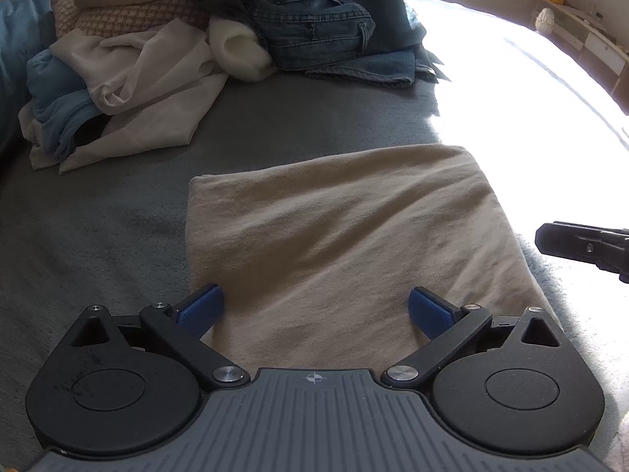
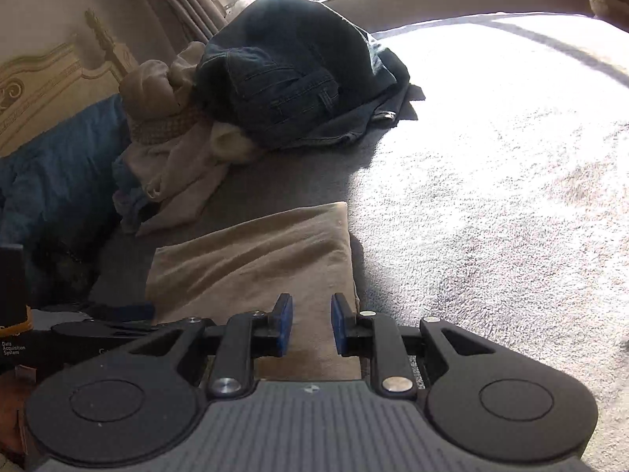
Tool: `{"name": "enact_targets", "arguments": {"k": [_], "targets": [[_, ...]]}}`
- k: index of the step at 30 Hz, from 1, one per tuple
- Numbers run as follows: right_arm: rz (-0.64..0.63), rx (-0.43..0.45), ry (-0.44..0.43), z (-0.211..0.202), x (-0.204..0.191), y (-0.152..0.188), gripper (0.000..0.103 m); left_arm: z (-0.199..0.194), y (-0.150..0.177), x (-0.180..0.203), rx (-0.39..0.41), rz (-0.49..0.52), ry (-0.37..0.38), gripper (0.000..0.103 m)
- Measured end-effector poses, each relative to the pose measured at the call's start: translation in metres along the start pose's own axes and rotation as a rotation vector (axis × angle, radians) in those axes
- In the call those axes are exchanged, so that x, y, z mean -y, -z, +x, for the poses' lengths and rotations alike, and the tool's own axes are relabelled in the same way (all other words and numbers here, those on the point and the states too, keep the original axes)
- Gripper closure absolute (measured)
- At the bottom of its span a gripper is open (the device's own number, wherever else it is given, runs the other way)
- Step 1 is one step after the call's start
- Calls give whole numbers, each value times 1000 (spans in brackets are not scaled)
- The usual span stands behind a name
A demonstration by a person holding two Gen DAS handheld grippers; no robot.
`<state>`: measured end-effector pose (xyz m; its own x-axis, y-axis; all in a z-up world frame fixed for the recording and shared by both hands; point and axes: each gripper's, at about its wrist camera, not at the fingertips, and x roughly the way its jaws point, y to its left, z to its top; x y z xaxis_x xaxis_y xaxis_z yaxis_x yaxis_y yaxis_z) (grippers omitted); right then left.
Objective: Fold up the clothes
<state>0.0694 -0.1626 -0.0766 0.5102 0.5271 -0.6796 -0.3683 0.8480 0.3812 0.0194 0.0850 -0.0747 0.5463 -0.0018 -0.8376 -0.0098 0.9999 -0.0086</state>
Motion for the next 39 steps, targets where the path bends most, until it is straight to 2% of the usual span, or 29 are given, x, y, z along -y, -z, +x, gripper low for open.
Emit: {"name": "enact_targets", "arguments": {"k": [3,8,16,19,23,27,31,37,39], "targets": [[-41,-1,2,16,-7,-5,81,1,1,2,-3,15,-12,2],[-117,-53,44,53,-13,1,83,4,0,4,-16,24,-24,2],[-115,-40,26,55,-9,6,83,7,0,7,-20,42,-42,1],[-110,-34,19,54,-8,7,83,1,0,4,20,23,-31,2],[-90,-26,2,53,-4,8,83,-13,-2,-2,124,-2,0,2],[-73,-21,-7,52,-2,9,83,-12,-4,-2,167,24,-23,3],[-72,-18,-10,52,-1,9,83,-2,-2,-3,187,39,-31,8],[-68,-10,-15,52,-1,11,83,-1,0,-6,226,66,-39,23],[-62,-7,-19,52,0,11,83,-3,0,-10,245,66,-35,33]]}}
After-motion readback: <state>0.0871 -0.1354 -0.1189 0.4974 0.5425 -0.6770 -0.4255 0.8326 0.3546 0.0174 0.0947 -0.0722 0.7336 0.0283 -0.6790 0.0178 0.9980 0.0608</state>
